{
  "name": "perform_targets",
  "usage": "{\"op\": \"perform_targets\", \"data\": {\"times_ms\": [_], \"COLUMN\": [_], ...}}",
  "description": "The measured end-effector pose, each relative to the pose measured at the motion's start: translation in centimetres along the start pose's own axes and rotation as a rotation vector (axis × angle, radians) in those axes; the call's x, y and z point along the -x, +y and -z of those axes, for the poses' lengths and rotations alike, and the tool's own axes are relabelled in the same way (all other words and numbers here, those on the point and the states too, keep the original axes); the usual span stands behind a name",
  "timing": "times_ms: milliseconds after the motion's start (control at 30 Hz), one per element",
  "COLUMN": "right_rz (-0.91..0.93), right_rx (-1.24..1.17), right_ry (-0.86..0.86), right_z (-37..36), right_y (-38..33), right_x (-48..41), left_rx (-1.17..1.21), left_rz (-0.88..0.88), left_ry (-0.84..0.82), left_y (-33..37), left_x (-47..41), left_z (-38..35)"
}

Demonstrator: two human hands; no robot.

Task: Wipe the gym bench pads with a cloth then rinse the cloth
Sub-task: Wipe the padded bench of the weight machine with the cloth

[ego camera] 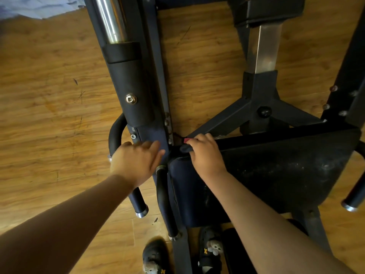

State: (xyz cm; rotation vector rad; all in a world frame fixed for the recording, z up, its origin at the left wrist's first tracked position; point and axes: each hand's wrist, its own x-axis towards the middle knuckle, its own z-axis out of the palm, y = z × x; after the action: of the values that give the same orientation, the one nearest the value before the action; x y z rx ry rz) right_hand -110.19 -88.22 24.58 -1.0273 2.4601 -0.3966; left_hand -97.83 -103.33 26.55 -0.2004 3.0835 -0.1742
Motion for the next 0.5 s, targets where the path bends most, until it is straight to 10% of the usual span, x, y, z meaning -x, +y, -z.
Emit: {"op": "perform_targets", "data": {"times_ms": [267, 500], "right_rz": [-0.260, -0.045], "right_rx": [0.071, -0.025], "right_ry": [0.168, 0.132], "right_z": [4.8, 2.8], "right_y": [10.3, 7.9], "right_x": [1.7, 1.2], "left_rx": [0.558, 0.362], "left_rz": [0.035, 0.205], "left_ry": [-0.006, -0.004], "left_y": [9.2, 13.0], "left_x": [-7.2, -10.7], "left_z": [-2.1, -4.3]}}
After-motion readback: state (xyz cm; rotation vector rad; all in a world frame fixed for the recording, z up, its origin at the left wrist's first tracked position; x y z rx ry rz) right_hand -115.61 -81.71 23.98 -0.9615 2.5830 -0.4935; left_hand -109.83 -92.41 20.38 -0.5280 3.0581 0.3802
